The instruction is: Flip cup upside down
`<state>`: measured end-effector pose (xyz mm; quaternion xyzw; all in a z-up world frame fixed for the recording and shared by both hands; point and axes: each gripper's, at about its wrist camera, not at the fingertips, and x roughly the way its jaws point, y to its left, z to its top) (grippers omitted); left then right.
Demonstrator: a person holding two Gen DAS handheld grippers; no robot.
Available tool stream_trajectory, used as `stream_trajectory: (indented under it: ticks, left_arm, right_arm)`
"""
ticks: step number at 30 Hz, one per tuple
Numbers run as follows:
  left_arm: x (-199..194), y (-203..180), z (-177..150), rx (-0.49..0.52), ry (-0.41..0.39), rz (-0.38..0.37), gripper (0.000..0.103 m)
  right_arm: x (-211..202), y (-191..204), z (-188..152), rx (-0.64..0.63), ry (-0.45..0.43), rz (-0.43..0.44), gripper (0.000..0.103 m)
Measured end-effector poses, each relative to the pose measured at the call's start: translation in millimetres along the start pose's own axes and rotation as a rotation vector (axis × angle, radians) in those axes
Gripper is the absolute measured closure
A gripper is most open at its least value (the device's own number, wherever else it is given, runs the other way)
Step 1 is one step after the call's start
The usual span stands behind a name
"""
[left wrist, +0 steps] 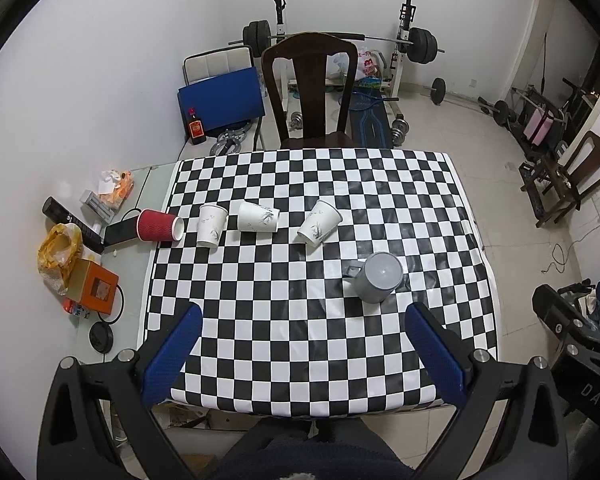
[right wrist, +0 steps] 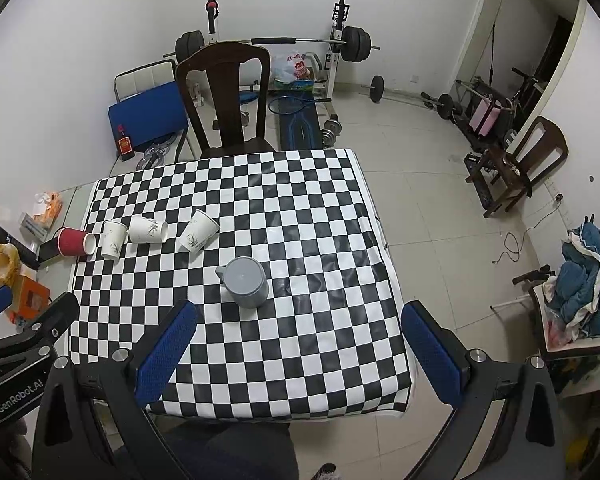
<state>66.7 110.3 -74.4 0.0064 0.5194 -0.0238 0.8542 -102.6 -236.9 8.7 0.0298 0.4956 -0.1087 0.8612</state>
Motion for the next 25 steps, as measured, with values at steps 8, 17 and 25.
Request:
stream_trajectory:
  ticks: [8,17,25]
  left_arm:
    - [-5.4,7.8,0.1,0.001,-0.002,0.008,0.000]
    - [-4.8,9.7,0.8,0.005,-0.003,0.008,0.000]
    - [-6.7,14.7,2.4,0.015,0.009,-0.013,0.000]
  right_arm:
    - [-3.1,1.4,-3.4,0.000,0.002,0.007,0.000]
    - [-3.1,1.8,-1.4,0.002,0.005,0.009,0.000]
    - [-2.1,2.0,1.3,0.004,0.007,0.007,0.000]
